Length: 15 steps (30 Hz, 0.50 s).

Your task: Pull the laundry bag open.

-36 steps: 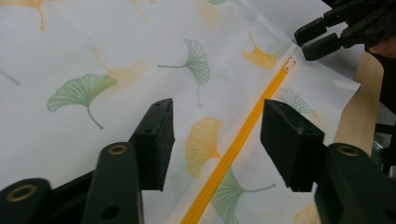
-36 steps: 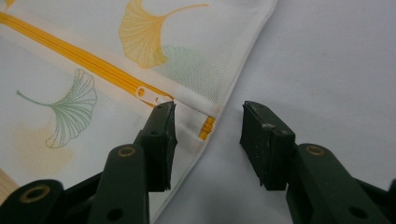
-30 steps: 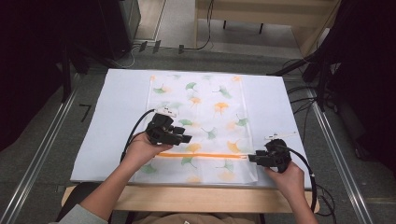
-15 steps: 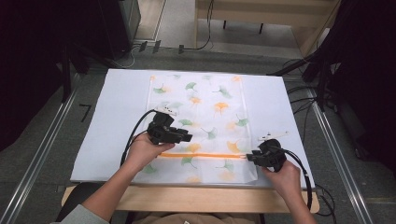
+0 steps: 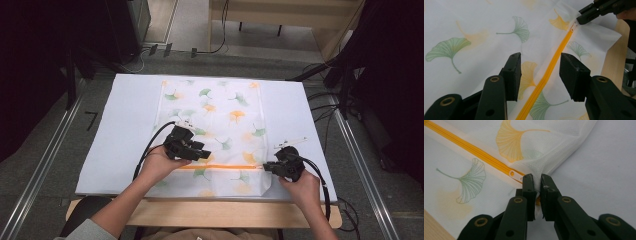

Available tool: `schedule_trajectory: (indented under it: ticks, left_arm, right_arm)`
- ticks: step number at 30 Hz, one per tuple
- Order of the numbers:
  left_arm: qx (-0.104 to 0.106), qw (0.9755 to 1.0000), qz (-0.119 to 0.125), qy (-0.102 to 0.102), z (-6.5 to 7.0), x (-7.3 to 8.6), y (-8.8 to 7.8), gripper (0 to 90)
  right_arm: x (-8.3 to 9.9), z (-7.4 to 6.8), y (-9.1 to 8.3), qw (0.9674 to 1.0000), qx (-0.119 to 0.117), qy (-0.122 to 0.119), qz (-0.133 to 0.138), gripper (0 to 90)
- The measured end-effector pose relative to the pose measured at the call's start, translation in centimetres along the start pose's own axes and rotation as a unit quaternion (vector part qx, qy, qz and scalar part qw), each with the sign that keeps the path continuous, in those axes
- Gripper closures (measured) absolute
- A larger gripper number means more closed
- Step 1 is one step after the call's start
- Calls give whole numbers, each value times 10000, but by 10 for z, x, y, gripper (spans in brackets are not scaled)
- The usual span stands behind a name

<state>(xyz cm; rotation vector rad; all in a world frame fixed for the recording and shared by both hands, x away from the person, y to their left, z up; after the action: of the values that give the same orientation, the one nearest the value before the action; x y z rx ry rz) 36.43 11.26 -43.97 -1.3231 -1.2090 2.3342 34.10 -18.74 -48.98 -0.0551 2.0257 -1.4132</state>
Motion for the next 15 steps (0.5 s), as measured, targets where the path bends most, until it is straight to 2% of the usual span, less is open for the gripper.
schedule_trajectory:
  ticks: [1,2,7,8,11,15]
  left_arm:
    - [26,10000,3,49,1,0,1,532]
    - [62,9998,57,204,6,0,4,537]
    - [132,9994,56,313,15,0,11,549]
    - [200,9991,103,355,18,-1,13,567]
    - [248,9990,158,349,21,-2,16,579]
    - [329,9989,58,341,26,-4,25,578]
  right_arm:
    - [-1,0,-1,10000,-22,5,19,854]
    - [-2,-1,-5,9999,-69,10,97,854]
    - [-7,-2,-15,9993,-143,1,332,855]
    - [-8,-2,-19,9988,-235,27,436,855]
    - [-9,-2,-22,9983,-296,42,504,855]
    - [-11,-2,-26,9973,-403,88,600,855]
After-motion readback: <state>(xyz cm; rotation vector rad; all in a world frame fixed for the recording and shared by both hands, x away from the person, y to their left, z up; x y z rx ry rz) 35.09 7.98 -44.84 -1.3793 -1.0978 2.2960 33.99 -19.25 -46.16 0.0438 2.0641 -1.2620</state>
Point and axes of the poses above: each handheld gripper's, and its own axes: y roughly forward along the jaws, x roughly out of its underside, z roughly to its right, the point moved 4 cm from there along y, roughly forward along the jaws, and after that the axes turned 2 degrees about -z, right-handed, at the moved point
